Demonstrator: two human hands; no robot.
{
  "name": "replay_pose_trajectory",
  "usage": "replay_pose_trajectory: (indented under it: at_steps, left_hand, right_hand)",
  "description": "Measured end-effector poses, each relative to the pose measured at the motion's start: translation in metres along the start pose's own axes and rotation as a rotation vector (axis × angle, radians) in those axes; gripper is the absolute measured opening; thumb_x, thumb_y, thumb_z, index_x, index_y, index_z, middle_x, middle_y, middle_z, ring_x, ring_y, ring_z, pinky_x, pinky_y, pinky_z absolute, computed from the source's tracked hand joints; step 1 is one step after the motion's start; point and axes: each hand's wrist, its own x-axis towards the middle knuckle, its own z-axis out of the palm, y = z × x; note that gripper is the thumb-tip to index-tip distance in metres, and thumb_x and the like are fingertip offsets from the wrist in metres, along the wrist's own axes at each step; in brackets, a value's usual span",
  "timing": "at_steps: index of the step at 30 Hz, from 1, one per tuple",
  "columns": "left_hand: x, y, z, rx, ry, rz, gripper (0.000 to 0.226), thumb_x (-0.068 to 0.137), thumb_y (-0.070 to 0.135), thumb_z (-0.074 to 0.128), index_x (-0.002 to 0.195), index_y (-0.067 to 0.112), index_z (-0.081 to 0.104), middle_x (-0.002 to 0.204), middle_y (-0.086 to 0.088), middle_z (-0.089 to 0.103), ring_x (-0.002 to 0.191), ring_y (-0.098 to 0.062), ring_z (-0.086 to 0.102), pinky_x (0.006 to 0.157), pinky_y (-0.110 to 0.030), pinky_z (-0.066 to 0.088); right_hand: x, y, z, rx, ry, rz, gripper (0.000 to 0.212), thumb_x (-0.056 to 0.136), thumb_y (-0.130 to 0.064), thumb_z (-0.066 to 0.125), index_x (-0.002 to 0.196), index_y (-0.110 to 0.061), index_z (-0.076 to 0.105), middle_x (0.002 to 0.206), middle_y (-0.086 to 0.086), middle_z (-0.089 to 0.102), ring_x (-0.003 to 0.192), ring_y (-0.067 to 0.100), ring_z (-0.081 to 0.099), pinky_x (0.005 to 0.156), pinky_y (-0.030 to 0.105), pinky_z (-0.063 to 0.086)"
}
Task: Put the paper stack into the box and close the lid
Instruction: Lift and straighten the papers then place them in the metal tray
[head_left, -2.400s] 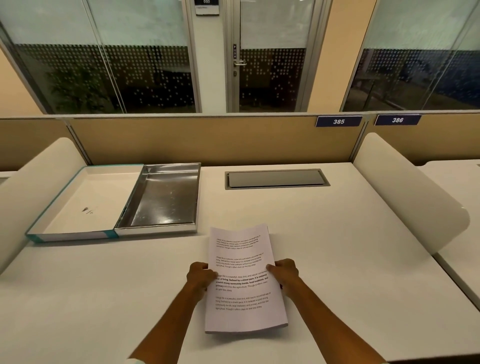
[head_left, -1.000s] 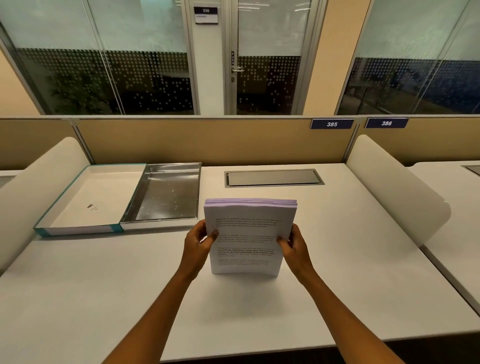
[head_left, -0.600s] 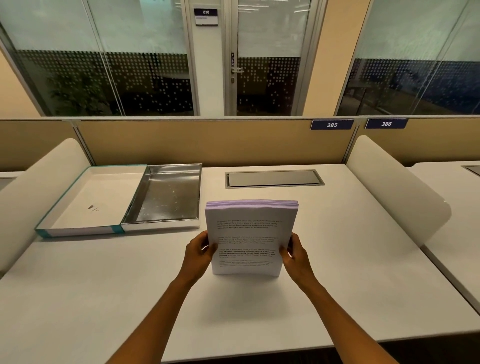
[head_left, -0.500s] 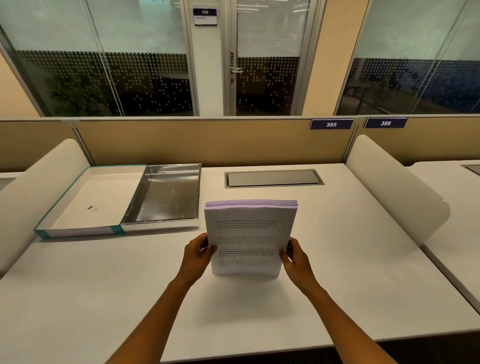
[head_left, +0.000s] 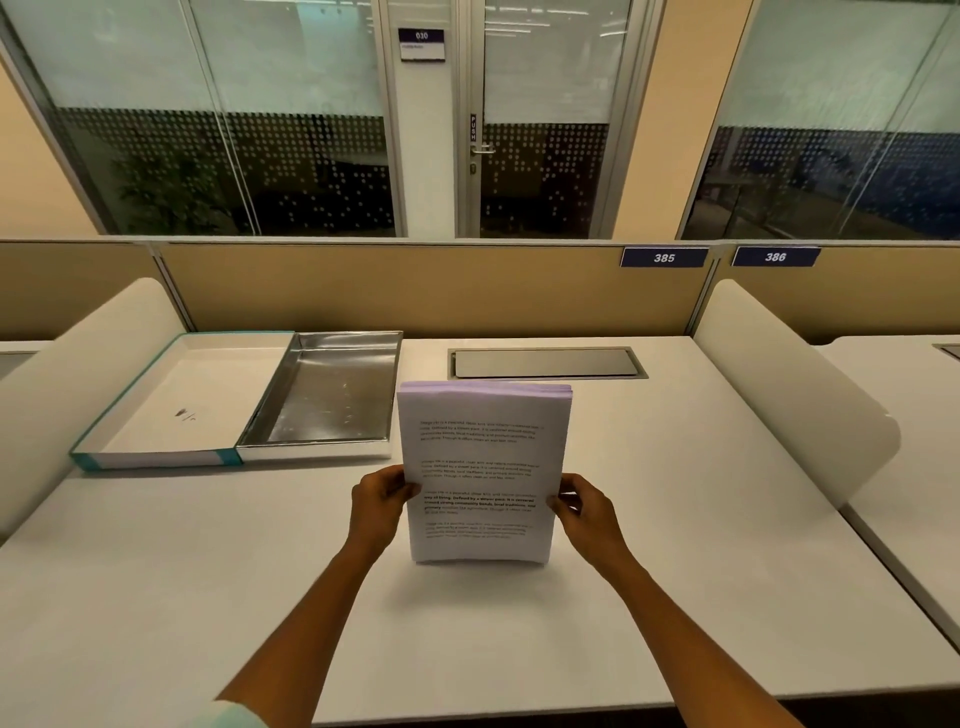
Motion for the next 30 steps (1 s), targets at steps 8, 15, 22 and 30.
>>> replay_pose_trajectory:
  at_steps: [8,15,22,30]
  left_hand:
    - [0.007,0.012,0.003,-0.031,0.021,-0.055,0.027,0.087,0.001,0.064,0.113,0.000,0.067,0.109,-0.016,0.072,0.098,-0.030,0.070,0.091,-0.044,0.057]
    - [0.005,0.004,-0.001,-0.163,0.043,-0.203,0.025,0.086,0.004,0.066,0.111,0.001,0.066,0.111,-0.020,0.071,0.095,-0.036,0.070,0.089,-0.052,0.056]
    - [0.018,-0.017,-0.013,-0.162,0.053,-0.281,0.023,0.085,0.005,0.067,0.107,-0.003,0.068,0.108,-0.022,0.071,0.091,-0.034,0.070,0.089,-0.049,0.056]
    - [0.089,-0.031,-0.058,-0.160,-0.011,-0.291,0.027,0.089,0.006,0.063,0.114,-0.002,0.066,0.112,-0.019,0.071,0.099,-0.037,0.069,0.089,-0.052,0.056]
  right_hand:
    - [0.024,-0.007,-0.020,-0.005,-0.141,-0.010,0.026,0.093,-0.019,0.061,0.119,-0.013,0.060,0.111,0.000,0.067,0.101,0.018,0.065,0.089,0.033,0.056]
    - [0.036,-0.010,-0.015,0.098,-0.250,-0.005,0.032,0.094,-0.024,0.059,0.123,-0.010,0.060,0.113,0.007,0.066,0.102,0.027,0.066,0.087,0.041,0.059]
    - [0.048,-0.006,0.013,0.166,-0.314,0.076,0.023,0.095,-0.020,0.058,0.117,-0.016,0.064,0.110,0.004,0.069,0.099,0.023,0.066,0.073,0.029,0.060]
    - [0.102,-0.040,0.065,0.131,-0.278,0.112,0.020,0.095,-0.020,0.058,0.114,-0.016,0.062,0.111,0.007,0.068,0.100,0.024,0.067,0.071,0.027,0.059]
